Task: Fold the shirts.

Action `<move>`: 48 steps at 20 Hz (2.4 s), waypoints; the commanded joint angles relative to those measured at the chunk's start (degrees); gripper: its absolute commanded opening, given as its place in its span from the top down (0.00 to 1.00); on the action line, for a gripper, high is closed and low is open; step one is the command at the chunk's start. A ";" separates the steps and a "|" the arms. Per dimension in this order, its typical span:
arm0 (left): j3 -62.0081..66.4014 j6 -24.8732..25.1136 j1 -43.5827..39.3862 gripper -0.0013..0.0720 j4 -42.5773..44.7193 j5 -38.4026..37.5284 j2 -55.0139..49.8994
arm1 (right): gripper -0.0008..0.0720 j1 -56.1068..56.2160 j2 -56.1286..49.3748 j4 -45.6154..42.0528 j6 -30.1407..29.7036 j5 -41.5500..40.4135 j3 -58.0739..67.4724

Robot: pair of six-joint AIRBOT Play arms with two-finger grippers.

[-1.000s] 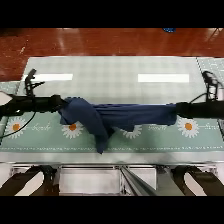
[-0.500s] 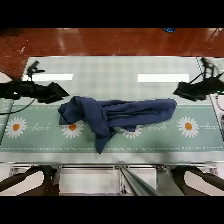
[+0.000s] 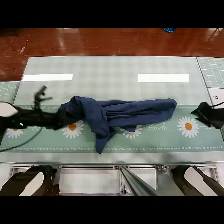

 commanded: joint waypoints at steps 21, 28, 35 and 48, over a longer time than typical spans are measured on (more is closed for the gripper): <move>7.48 10.91 -23.04 0.94 -18.86 20.90 -20.59 | 0.43 11.08 -15.50 19.65 -9.49 -8.81 -4.74; 7.78 10.91 -22.21 0.94 -18.60 19.65 -20.57 | 0.95 21.88 -25.94 25.51 -11.47 -11.80 8.02; 25.35 10.88 -5.38 0.95 -18.18 14.21 -8.07 | 0.95 23.34 -15.87 17.29 -9.49 -0.42 35.21; 80.26 -0.33 5.09 0.95 9.35 -1.31 5.14 | 0.95 23.52 15.98 4.85 -6.10 7.93 74.99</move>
